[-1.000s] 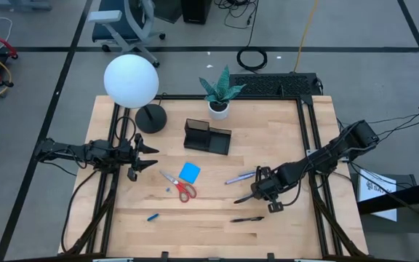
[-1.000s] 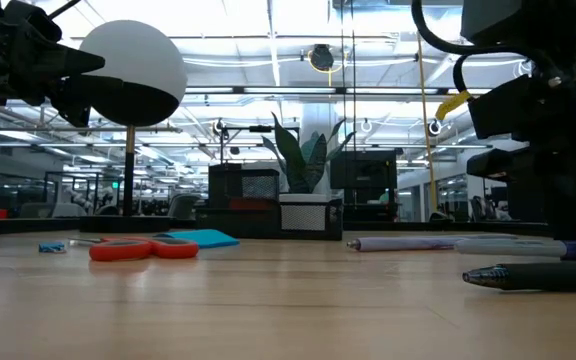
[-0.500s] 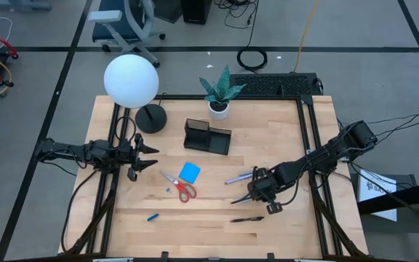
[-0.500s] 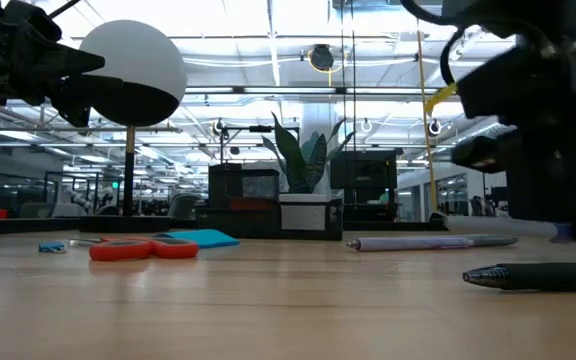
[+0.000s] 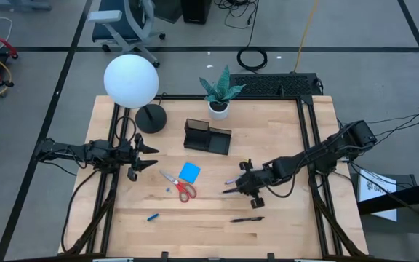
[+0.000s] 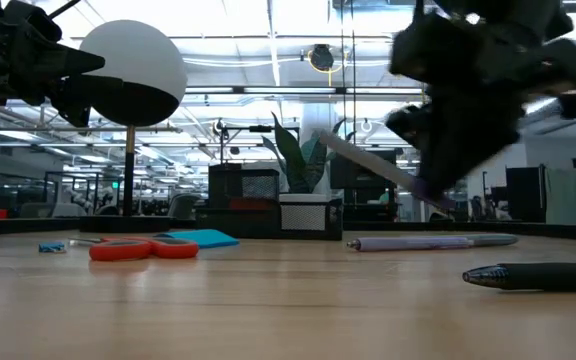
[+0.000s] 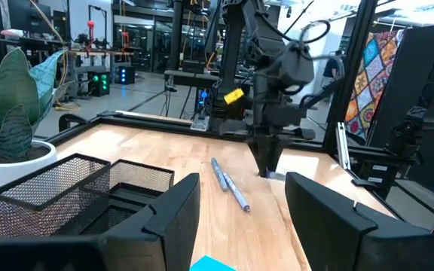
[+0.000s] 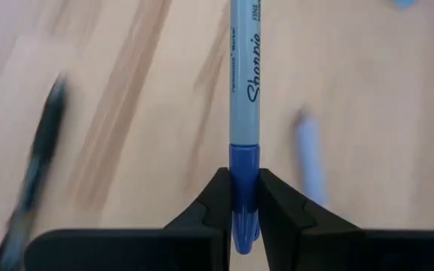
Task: Pick and place office supplies into organizer
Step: Put the blue pen into the desk organizer
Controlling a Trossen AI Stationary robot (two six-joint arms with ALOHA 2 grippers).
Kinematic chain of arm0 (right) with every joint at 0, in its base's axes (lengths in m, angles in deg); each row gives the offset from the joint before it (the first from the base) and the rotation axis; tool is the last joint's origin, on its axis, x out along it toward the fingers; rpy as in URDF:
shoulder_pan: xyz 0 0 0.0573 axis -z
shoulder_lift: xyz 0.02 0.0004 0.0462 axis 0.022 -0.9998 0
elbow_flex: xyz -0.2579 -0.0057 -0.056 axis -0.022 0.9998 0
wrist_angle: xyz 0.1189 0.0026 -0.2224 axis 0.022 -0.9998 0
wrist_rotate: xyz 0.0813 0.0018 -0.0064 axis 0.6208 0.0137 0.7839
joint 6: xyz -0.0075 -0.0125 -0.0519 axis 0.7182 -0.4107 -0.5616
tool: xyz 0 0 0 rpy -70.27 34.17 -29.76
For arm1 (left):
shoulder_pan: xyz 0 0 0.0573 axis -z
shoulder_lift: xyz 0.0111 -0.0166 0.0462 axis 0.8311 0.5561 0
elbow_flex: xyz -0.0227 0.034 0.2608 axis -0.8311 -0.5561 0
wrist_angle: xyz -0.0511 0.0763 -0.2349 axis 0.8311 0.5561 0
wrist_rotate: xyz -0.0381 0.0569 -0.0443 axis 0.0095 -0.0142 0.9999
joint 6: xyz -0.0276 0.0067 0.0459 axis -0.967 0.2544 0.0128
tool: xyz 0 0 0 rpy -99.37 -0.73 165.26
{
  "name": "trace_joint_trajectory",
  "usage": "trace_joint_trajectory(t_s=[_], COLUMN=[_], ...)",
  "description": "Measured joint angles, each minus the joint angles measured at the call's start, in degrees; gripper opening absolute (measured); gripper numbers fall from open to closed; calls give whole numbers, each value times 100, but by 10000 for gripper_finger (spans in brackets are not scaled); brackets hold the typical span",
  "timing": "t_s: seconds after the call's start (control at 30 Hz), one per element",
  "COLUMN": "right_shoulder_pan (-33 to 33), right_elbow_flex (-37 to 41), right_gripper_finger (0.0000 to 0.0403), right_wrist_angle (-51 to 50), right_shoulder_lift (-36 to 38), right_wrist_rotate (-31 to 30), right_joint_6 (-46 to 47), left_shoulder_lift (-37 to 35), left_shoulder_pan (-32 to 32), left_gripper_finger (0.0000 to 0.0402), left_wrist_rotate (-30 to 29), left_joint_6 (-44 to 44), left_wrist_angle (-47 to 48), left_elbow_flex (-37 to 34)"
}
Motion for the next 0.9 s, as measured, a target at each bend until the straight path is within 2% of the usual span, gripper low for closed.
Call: trace_joint_trajectory(t_s=[0.43, 0.53, 0.7, 0.9], right_shoulder_pan=[638, 785, 1058, 1256], right_elbow_flex=[-15, -15, -15, -15], right_gripper_finger=[33, 33, 33, 33], right_wrist_angle=[2565, 2808, 3260, 3704], right_shoulder_lift=[9, 11, 11, 11], right_wrist_rotate=[-124, -128, -133, -131], right_joint_6=[-941, -1063, -1070, -1092], left_shoulder_lift=[0, 0, 2, 2], left_shoulder_pan=[-1, -2, 0, 0], left_gripper_finger=[202, 203, 202, 202], left_wrist_rotate=[0, 0, -50, -56], left_joint_6=[0, 13, 715, 666], left_wrist_angle=[0, 0, -14, -331], left_elbow_flex=[0, 0, 0, -2])
